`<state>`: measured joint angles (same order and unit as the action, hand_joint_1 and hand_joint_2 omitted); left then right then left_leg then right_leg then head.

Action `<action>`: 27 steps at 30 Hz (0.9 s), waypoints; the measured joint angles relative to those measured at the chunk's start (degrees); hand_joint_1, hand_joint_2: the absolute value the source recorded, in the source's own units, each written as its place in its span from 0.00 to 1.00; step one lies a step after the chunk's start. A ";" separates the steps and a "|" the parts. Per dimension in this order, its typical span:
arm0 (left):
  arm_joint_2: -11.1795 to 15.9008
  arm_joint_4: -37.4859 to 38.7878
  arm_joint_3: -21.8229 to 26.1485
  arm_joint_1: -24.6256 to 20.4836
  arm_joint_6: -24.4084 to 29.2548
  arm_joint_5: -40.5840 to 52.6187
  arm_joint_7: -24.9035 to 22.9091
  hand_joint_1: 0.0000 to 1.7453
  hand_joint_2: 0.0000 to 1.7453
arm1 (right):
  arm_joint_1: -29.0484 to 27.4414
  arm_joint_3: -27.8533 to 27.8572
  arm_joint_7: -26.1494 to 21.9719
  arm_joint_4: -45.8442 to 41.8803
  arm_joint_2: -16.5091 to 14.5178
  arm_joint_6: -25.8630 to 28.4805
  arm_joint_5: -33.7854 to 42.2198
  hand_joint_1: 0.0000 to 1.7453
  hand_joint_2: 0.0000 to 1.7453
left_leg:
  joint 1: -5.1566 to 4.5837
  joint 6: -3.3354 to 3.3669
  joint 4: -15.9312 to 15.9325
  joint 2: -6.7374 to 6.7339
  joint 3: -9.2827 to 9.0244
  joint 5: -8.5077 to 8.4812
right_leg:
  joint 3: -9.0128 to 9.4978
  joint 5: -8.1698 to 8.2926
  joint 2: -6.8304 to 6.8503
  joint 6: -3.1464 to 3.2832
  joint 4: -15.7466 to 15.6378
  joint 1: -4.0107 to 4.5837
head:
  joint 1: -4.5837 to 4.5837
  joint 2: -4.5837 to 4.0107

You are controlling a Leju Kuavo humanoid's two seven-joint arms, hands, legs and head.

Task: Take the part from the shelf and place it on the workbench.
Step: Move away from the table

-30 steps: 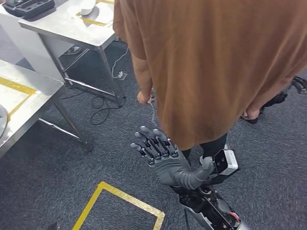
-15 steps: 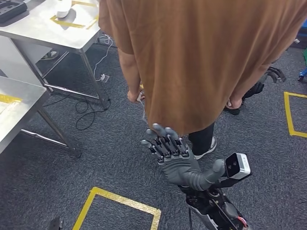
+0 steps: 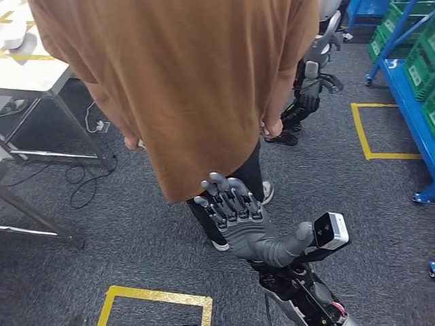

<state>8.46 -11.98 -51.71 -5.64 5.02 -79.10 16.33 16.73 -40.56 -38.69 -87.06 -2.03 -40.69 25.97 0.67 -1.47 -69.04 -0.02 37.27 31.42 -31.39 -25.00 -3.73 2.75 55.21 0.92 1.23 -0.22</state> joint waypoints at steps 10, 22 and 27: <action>0.28 -0.02 0.00 -0.29 0.01 0.02 0.00 0.00 0.00 | 0.04 0.25 0.00 -0.81 0.02 0.02 0.00 0.00 0.00 | -0.05 1.98 16.88 0.46 -7.60 -6.58 | -3.72 -3.26 0.26 -2.20 6.12 -0.04 | -0.42 0.00; 0.39 -0.02 0.00 -0.24 0.01 0.07 -0.05 0.00 0.00 | -0.49 0.65 0.00 -1.23 0.22 0.81 -0.65 0.00 0.00 | -0.14 -0.34 16.33 -6.83 -8.99 -5.11 | 0.10 -0.59 6.39 -2.45 0.20 -1.03 | -2.00 0.00; 0.32 -0.02 0.00 -0.19 0.02 -0.10 -0.16 0.00 0.00 | -1.17 1.16 0.00 -1.87 0.32 1.75 -1.71 0.00 0.00 | 0.40 -0.95 2.94 -1.05 -3.00 2.27 | -0.15 0.02 3.18 -0.79 -0.16 -1.13 | -0.48 0.00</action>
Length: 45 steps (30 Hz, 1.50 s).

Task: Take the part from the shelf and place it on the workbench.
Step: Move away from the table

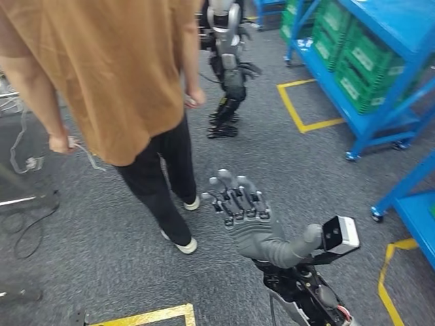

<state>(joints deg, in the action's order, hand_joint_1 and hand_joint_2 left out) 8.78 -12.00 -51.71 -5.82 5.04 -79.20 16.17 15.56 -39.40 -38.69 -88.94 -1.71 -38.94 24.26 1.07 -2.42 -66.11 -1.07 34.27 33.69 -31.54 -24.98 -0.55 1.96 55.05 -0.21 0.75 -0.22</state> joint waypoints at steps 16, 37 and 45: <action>0.04 0.00 1.33 0.47 1.32 -4.59 -0.24 0.00 0.00 | -6.52 7.81 8.71 9.23 5.93 18.98 -5.91 0.00 0.00 | -0.24 3.12 13.81 0.02 -4.98 -7.92 | -7.57 -6.86 -0.57 -2.81 14.12 -0.04 | -0.66 0.00; -0.22 0.02 4.00 0.78 1.13 -4.97 0.54 0.00 0.00 | -5.75 12.92 21.06 56.68 10.63 40.27 -8.99 0.00 0.00 | -0.33 1.38 7.42 3.16 -1.74 -6.35 | 0.75 -0.26 -4.31 -0.35 -0.54 0.23 | 0.70 0.00; -0.35 0.02 4.32 0.36 0.95 -4.95 0.63 0.00 0.00 | -5.98 13.08 22.59 63.62 10.72 40.86 -9.35 0.00 0.00 | -0.26 3.21 13.66 1.05 -4.70 -7.94 | -3.19 -4.66 -1.53 -2.81 6.57 0.07 | -0.46 0.00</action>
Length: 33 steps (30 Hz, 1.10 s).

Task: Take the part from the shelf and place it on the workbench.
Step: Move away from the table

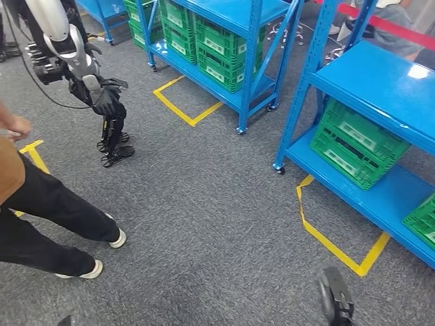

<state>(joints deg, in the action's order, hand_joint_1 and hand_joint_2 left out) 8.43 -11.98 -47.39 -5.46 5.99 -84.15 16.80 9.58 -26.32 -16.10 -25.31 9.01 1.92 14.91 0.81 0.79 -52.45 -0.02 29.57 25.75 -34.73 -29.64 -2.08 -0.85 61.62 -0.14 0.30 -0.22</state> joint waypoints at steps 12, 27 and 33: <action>-0.14 0.02 0.63 0.03 0.02 -0.07 0.01 0.00 0.00 | -0.63 0.09 2.96 5.48 -0.02 -0.08 0.17 0.00 0.00 | -0.37 -2.09 -0.80 -6.60 -1.37 1.72 | 4.97 2.77 4.90 0.66 -6.87 -0.20 | -1.98 0.00; -0.06 0.04 0.73 -0.05 0.00 1.19 -0.17 0.00 0.00 | -2.88 0.13 3.63 8.58 -0.48 -0.81 2.21 0.00 0.00 | -0.22 -0.81 -1.15 2.91 0.60 0.56 | 4.30 3.29 -5.29 1.11 -7.02 -0.21 | 1.05 0.00; -0.25 0.04 0.73 0.19 0.06 1.31 -0.32 0.00 0.00 | -3.25 0.22 3.73 9.32 -0.54 -0.87 2.60 0.00 0.00 | 0.05 0.36 -0.11 -1.39 -0.27 0.47 | -3.09 -4.60 1.36 -0.53 8.49 -0.55 | -0.69 0.00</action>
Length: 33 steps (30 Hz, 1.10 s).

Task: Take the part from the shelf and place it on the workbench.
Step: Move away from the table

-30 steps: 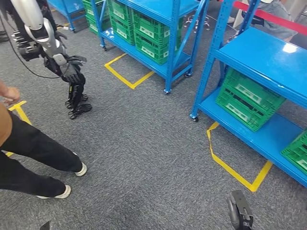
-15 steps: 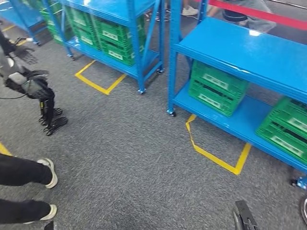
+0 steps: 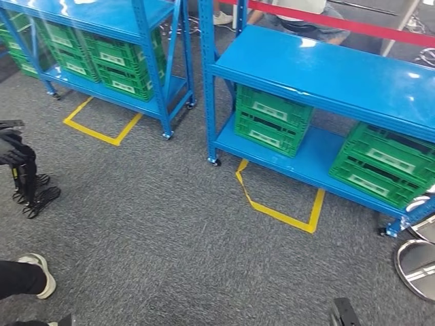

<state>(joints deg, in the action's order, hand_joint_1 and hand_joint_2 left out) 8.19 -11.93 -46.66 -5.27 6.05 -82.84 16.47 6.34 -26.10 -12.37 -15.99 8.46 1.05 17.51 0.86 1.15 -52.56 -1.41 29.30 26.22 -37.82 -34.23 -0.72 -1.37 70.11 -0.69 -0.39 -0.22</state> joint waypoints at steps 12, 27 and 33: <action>-0.44 0.00 0.00 -0.31 0.41 0.51 -0.17 0.00 0.00 | -0.53 0.40 0.41 0.95 -0.05 -0.33 0.61 0.00 0.00 | 0.05 -3.10 -3.46 -2.77 -0.62 3.82 | 8.07 7.36 2.51 1.77 -15.47 -0.13 | -0.69 0.00; -0.47 0.01 0.00 -0.24 1.00 0.49 -0.52 0.00 0.00 | -0.69 0.40 0.66 1.21 -0.46 -0.66 0.98 0.00 0.00 | -0.34 -1.60 -1.21 4.86 0.32 0.93 | 7.54 7.47 -5.44 2.14 -15.31 0.26 | 1.50 0.00; -0.50 0.02 0.00 -0.09 0.95 0.49 -0.56 0.00 0.00 | -0.64 0.39 0.76 1.42 -0.46 -0.73 0.98 0.00 0.00 | -0.49 -1.22 -1.27 4.95 0.26 0.93 | 7.95 7.60 -5.37 1.69 -15.82 0.10 | 0.68 0.00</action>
<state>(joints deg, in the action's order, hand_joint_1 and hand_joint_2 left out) 7.68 -11.91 -46.66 -5.36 6.99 -82.36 15.91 5.70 -25.70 -11.61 -14.57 8.00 0.32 18.49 0.37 -0.07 -53.82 3.54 29.55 27.15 -29.86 -26.63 -6.08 0.32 54.29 -0.59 0.29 -0.22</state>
